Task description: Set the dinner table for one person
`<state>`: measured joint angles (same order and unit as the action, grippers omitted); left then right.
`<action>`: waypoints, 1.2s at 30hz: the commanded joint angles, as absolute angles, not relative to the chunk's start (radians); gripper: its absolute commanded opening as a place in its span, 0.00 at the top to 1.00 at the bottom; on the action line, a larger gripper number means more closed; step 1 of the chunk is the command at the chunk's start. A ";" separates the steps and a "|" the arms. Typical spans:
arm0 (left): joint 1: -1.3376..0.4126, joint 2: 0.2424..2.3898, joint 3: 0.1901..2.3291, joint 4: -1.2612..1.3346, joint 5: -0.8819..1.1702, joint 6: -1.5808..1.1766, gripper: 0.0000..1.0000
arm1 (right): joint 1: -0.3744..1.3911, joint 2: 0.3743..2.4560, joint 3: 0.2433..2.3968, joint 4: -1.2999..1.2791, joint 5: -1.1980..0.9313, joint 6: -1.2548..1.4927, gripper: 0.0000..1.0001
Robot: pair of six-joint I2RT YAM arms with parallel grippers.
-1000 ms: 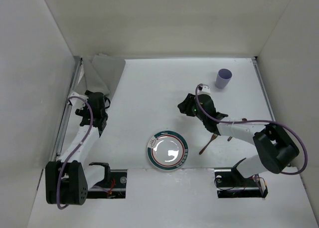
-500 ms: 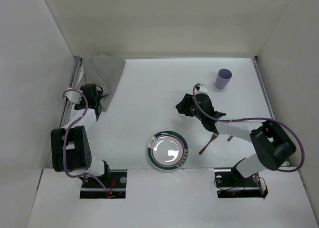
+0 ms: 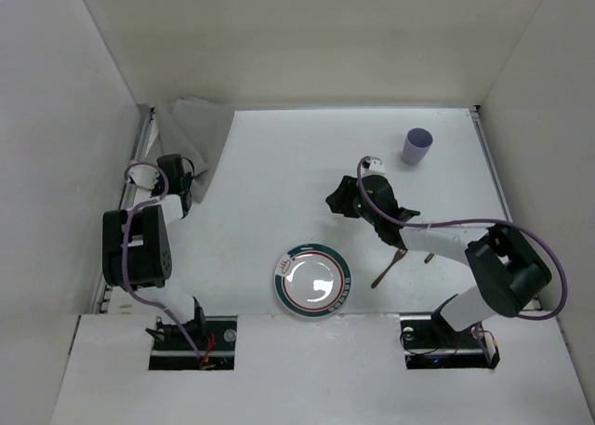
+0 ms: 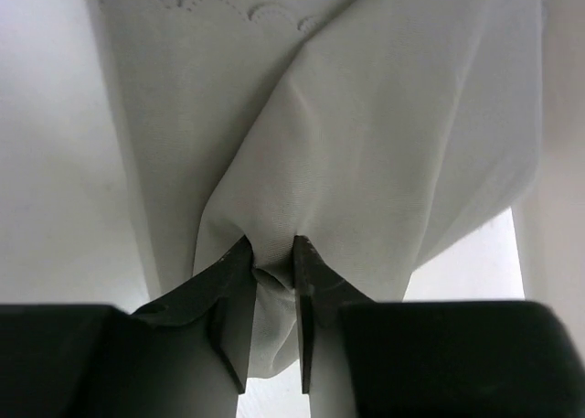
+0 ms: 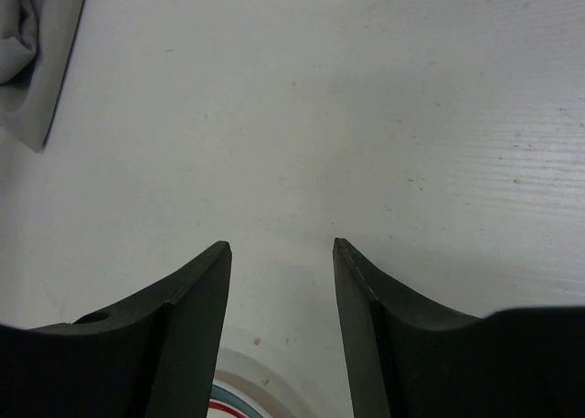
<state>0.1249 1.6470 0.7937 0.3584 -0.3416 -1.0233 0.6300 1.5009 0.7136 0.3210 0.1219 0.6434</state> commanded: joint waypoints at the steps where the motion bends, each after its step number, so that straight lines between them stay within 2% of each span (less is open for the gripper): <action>1: 0.088 1.664 0.750 0.517 -0.267 -1.035 0.86 | 0.637 1.497 0.752 0.345 0.124 0.626 0.45; 7: -0.074 1.703 0.684 0.618 -0.210 -1.048 0.91 | 0.637 1.514 0.758 0.345 0.124 0.623 0.45; 13: -0.266 1.698 0.617 0.682 -0.206 -1.083 0.92 | 0.639 1.511 0.758 0.356 0.129 0.621 0.39; 20: -0.403 1.655 0.589 0.706 -0.201 -1.091 0.91 | 0.650 1.529 0.810 0.359 0.130 0.643 0.34; 22: -0.435 1.631 0.580 0.700 -0.212 -1.078 0.87 | 0.662 1.546 0.848 0.353 0.130 0.649 0.33; 24: -0.450 1.595 0.565 0.696 -0.216 -1.069 0.79 | 0.670 1.583 0.909 0.348 0.124 0.655 0.32; 27: -0.455 1.502 0.509 0.695 -0.236 -1.060 0.60 | 0.686 1.678 1.017 0.347 0.115 0.663 0.32; 28: -0.456 1.473 0.493 0.695 -0.244 -1.057 0.57 | 0.693 1.709 1.049 0.345 0.112 0.664 0.32; 36: -0.401 1.198 0.350 0.618 -0.296 -1.009 0.45 | 0.697 1.919 1.238 0.307 0.094 0.724 0.32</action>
